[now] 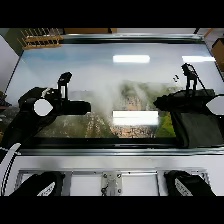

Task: Fold the clothes and pants, and hang the long-sleeved shirts on hangers.

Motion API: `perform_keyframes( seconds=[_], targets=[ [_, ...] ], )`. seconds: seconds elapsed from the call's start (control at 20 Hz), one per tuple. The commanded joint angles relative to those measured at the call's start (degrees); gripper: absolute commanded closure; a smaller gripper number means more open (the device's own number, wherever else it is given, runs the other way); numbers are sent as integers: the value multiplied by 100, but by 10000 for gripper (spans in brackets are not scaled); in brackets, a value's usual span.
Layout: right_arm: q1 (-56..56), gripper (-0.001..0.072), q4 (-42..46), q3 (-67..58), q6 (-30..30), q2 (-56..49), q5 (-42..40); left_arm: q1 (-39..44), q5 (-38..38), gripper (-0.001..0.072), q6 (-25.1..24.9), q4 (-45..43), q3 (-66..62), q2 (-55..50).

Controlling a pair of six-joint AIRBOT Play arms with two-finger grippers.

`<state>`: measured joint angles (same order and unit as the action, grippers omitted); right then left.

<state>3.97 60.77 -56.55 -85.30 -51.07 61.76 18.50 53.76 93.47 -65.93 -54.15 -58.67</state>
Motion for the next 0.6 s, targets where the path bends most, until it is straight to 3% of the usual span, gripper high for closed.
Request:
perform_keyframes(
  seconds=[0.0,0.4,0.45,0.5,0.55],
  targets=[
    [7,694,0,-4,-2,-2,2,2,0,703,0,-2,2,-2],
    [7,694,0,-4,-2,-2,2,4,-68,703,-4,-11,0,-2],
    [7,694,0,-4,-2,-2,2,-11,-175,667,-20,-83,0,-2],
    [7,694,0,-4,-2,-2,0,-90,-229,234,-133,-313,-37,2],
    [7,694,0,-4,-2,-2,2,-214,-262,30,-96,-651,-133,-2]
  ],
)
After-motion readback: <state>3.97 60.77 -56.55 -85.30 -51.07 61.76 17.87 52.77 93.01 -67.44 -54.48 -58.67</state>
